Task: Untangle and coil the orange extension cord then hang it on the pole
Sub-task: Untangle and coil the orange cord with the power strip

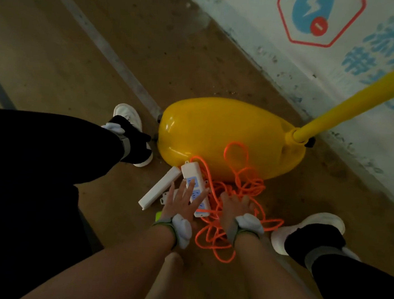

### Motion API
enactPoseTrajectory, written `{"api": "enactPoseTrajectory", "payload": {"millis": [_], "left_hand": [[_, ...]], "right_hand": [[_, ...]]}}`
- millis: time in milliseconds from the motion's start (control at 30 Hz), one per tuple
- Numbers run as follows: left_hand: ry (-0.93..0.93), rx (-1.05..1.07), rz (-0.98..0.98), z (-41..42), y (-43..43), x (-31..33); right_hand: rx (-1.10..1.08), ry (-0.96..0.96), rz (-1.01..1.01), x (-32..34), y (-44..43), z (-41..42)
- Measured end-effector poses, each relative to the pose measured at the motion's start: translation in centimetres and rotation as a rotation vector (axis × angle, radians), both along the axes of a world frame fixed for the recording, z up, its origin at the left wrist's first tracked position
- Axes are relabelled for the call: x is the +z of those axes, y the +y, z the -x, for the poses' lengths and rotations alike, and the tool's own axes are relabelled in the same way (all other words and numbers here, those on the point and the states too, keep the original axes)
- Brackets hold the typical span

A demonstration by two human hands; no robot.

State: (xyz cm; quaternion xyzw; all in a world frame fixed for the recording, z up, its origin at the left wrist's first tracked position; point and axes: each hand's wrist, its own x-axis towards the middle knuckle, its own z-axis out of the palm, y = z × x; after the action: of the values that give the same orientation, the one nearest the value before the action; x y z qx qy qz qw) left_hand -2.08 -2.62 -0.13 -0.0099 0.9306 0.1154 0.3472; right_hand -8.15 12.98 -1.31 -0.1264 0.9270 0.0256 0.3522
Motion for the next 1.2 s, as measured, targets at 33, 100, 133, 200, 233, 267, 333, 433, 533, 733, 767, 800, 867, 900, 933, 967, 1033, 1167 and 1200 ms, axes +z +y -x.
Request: {"api": "enactPoseTrajectory", "payload": {"millis": [33, 100, 133, 200, 233, 267, 333, 433, 533, 733, 767, 800, 867, 900, 933, 967, 1033, 1167, 1200], "left_hand": [[0.036, -0.023, 0.004, 0.0, 0.1, 0.2], [0.064, -0.054, 0.012, -0.1, 0.3, -0.3], [0.044, -0.055, -0.001, -0.3, 0.4, 0.0], [0.057, 0.005, -0.097, -0.5, 0.8, 0.6], [0.102, 0.082, -0.162, -0.7, 1.2, 0.9], [0.168, 0.175, -0.240, -0.8, 1.5, 1.7], [0.317, 0.365, -0.432, -0.3, 2.1, 2.8], [0.461, 0.451, -0.600, 1.6, 2.3, 5.5], [0.581, 0.548, -0.646, 2.4, 1.7, 7.6], [0.371, 0.843, -1.091, 1.9, 2.0, 12.7], [0.274, 0.898, -1.175, 1.7, 1.8, 13.5], [0.170, 0.934, -1.226, 1.7, 1.4, 13.6], [0.073, 0.905, -1.255, 1.5, 0.4, 13.5], [0.051, 0.849, -1.286, 1.4, -0.1, 13.6], [0.037, 0.774, -1.309, 1.3, -0.5, 13.4], [0.016, 0.698, -1.328, 1.3, -0.6, 13.7], [0.018, 0.598, -1.291, 1.1, -0.8, 13.8], [0.150, 0.541, -1.147, 0.5, -0.9, 13.1], [0.144, 0.518, -1.136, 0.3, -0.8, 12.9]], "right_hand": [[-0.008, -0.007, 0.028, 0.3, 0.3, 0.0], [-0.050, -0.017, 0.086, 0.7, 0.5, -0.4], [-0.087, -0.021, 0.125, 0.9, 0.4, -0.5], [-0.197, -0.010, 0.248, 2.3, 0.0, -0.5], [-0.281, -0.025, 0.319, 3.6, -0.2, -0.4], [-0.375, -0.057, 0.414, 4.9, -0.4, -0.3], [-0.565, -0.077, 0.616, 7.7, -0.5, 0.0], [-0.960, -0.060, 0.956, 13.2, -1.3, 0.6], [-1.456, -0.255, 1.373, 17.6, -1.3, 1.3], [-1.563, -0.552, 1.657, 20.5, -0.3, 0.8], [-1.517, -0.592, 1.698, 21.0, -0.2, 0.6], [-1.476, -0.645, 1.745, 21.2, -0.1, 0.5], [-1.418, -0.744, 1.874, 21.7, 0.2, 0.1], [-1.397, -0.780, 1.934, 21.6, 0.4, 0.0], [-1.368, -0.785, 1.975, 21.7, 0.6, -0.2], [-1.354, -0.758, 2.000, 21.8, 0.8, -0.3], [-1.339, -0.705, 2.024, 21.7, 1.2, -0.4], [-1.496, -0.517, 1.835, 20.5, 1.2, -0.9], [-1.546, -0.471, 1.790, 20.1, 1.1, -1.0]]}}
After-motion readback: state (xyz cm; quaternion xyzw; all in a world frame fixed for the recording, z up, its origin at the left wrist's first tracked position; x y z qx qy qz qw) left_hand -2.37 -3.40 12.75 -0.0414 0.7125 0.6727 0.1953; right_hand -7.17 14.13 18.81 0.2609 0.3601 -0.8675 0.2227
